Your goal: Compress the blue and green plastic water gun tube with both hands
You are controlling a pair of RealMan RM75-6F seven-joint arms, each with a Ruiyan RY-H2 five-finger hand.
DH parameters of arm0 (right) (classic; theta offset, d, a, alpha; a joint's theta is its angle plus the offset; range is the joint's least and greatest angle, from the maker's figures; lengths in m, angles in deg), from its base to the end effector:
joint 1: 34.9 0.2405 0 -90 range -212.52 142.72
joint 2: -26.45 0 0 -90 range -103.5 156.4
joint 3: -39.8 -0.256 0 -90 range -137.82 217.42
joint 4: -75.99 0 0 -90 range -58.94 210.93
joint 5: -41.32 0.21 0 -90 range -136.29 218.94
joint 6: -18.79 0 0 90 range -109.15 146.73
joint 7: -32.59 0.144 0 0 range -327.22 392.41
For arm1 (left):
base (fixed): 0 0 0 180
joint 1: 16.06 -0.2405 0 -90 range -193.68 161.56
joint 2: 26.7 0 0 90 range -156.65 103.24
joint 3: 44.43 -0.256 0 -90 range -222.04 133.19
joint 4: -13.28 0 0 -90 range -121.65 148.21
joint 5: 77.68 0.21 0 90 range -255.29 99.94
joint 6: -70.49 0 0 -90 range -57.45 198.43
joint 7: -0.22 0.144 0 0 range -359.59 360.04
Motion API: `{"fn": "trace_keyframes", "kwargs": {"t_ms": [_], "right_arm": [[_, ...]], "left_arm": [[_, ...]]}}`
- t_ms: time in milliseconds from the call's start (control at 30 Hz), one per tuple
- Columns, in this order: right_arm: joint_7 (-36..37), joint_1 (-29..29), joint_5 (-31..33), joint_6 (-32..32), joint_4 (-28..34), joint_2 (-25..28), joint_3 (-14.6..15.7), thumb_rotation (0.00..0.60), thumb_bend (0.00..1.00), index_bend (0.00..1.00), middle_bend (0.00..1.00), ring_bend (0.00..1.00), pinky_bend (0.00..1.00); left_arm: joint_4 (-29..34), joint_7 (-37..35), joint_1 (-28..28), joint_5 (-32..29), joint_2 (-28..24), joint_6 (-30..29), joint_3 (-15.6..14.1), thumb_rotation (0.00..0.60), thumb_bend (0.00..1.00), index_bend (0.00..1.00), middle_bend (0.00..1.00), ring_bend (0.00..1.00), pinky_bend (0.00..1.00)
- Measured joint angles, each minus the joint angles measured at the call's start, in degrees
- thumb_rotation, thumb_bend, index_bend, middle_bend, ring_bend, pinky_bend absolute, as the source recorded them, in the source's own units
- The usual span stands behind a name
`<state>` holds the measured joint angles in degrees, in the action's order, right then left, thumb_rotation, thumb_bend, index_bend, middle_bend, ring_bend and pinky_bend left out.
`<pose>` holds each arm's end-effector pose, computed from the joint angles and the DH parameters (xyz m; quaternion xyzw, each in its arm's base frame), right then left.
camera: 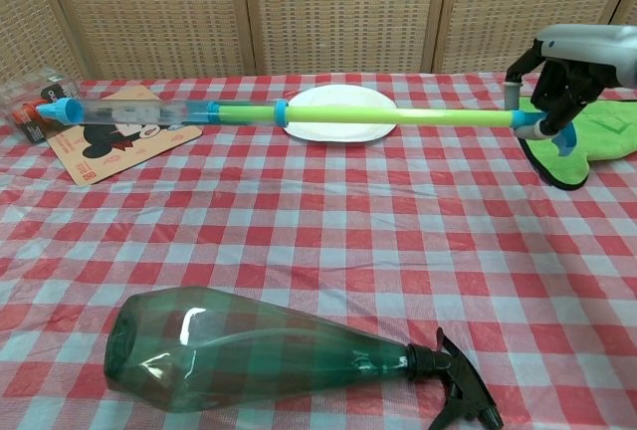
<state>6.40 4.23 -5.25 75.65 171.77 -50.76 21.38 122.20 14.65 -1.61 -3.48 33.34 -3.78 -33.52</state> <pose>-0.1661 -0.3626 0.0625 0.6517 -0.4503 0.3611 0.4921 -0.2381 0.2450 0.1569 -0.6121 -0.3933 -0.3888 0.5652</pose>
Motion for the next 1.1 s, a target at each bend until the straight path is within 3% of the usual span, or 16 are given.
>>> {"fn": "trace_keyframes", "kwargs": {"t_ms": [267, 333, 367, 467, 567, 700, 900, 1100], "right_arm": [[-0.82, 2.38, 3.02, -0.30, 0.81, 1.90, -0.49, 0.600, 0.50, 0.78, 1.00, 0.92, 0.44], [-0.67, 2.78, 3.37, -0.37, 0.78, 2.20, -0.42, 0.600, 0.50, 0.78, 1.00, 0.92, 0.44], [-0.61, 2.88, 3.44, -0.39, 0.76, 2.28, -0.37, 0.600, 0.50, 0.78, 1.00, 0.92, 0.44], [-0.38, 3.17, 3.61, -0.39, 0.70, 2.53, -0.20, 0.600, 0.50, 0.79, 1.00, 0.92, 0.44], [-0.13, 3.43, 3.76, -0.43, 0.68, 2.81, -0.03, 0.600, 0.50, 0.79, 1.00, 0.92, 0.44], [0.35, 3.68, 3.82, -0.49, 0.68, 3.27, 0.15, 0.600, 0.50, 0.79, 1.00, 0.92, 0.44], [1.71, 3.85, 3.62, -0.98, 0.57, 3.97, 0.69, 0.600, 0.50, 0.79, 1.00, 0.92, 0.44], [2.82, 4.17, 3.15, -1.59, 0.27, 4.56, 1.42, 0.600, 0.50, 0.79, 1.00, 0.92, 0.44]], "left_arm": [[1.93, 7.46, 8.58, -10.79, -2.10, 5.61, 6.27, 0.600, 0.09, 0.10, 0.00, 0.00, 0.00], [2.25, 9.90, 11.01, -13.97, -2.48, 6.66, 7.68, 0.600, 0.09, 0.12, 0.04, 0.04, 0.06], [2.37, 10.94, 11.97, -15.18, -2.62, 7.04, 8.18, 0.600, 0.10, 0.12, 0.08, 0.09, 0.11], [2.62, 13.74, 14.45, -17.95, -2.86, 7.62, 9.38, 0.600, 0.12, 0.19, 0.43, 0.40, 0.38], [2.78, 14.91, 15.88, -19.88, -2.90, 8.06, 9.88, 0.600, 0.15, 0.32, 0.69, 0.62, 0.53], [3.02, 15.22, 17.58, -23.67, -3.38, 10.19, 10.35, 0.600, 0.18, 0.39, 0.83, 0.75, 0.64], [2.67, 16.08, 22.07, -35.33, -5.73, 17.30, 10.72, 0.600, 0.18, 0.40, 0.87, 0.79, 0.68], [0.70, 20.82, 29.85, -48.91, -7.12, 22.16, 8.75, 0.600, 0.18, 0.40, 0.87, 0.80, 0.68]]}}
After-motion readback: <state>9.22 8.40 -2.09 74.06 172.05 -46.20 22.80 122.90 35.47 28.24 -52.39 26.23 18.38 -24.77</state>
